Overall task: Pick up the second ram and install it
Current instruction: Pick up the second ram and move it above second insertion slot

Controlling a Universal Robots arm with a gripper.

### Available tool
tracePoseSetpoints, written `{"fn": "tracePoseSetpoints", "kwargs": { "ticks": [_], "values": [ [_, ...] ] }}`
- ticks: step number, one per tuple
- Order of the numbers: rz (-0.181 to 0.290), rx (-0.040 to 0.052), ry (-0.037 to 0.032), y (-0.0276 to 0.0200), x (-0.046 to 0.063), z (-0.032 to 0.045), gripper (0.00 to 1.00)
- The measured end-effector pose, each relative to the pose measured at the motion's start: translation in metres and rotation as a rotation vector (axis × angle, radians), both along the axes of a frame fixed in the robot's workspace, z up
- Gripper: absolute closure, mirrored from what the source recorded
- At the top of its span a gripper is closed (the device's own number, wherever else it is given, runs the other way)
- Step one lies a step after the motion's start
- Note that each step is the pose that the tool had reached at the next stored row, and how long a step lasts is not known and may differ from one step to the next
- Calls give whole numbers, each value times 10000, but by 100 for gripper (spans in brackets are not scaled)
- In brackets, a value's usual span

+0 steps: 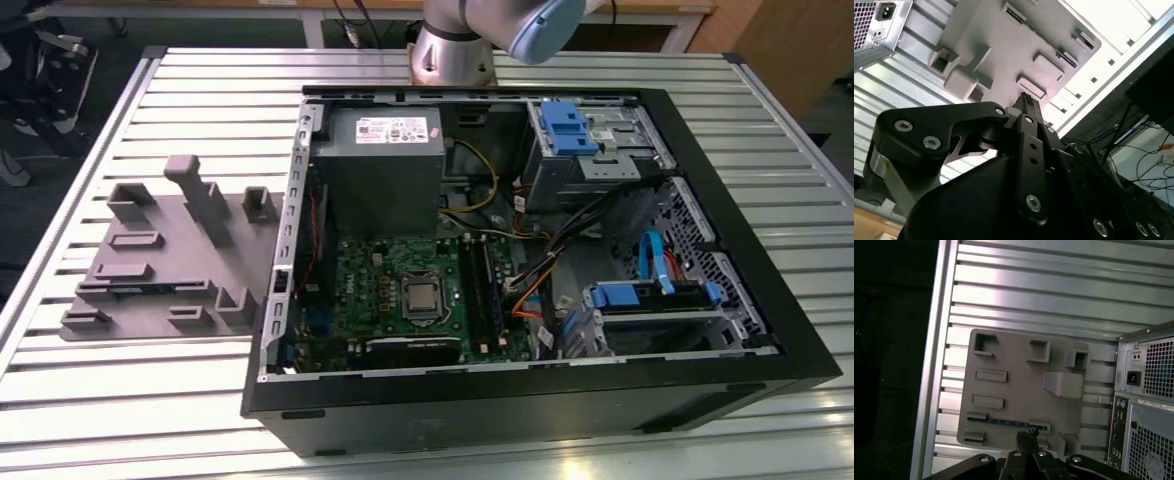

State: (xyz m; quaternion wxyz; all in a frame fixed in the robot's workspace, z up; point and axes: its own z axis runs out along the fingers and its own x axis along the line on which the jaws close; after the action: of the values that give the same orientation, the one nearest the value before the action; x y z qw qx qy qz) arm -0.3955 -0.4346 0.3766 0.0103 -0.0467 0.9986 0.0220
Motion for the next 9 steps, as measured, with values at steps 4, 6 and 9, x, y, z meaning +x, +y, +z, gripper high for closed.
{"fn": "tracePoseSetpoints", "kwargs": {
  "ticks": [4, 6, 9],
  "values": [
    [522, 0, -1, 0, -2, -1, 89],
    [785, -3, -2, 0, -2, -2, 89],
    [1142, -8, -1, 0, -2, -2, 89]
  ]
}}
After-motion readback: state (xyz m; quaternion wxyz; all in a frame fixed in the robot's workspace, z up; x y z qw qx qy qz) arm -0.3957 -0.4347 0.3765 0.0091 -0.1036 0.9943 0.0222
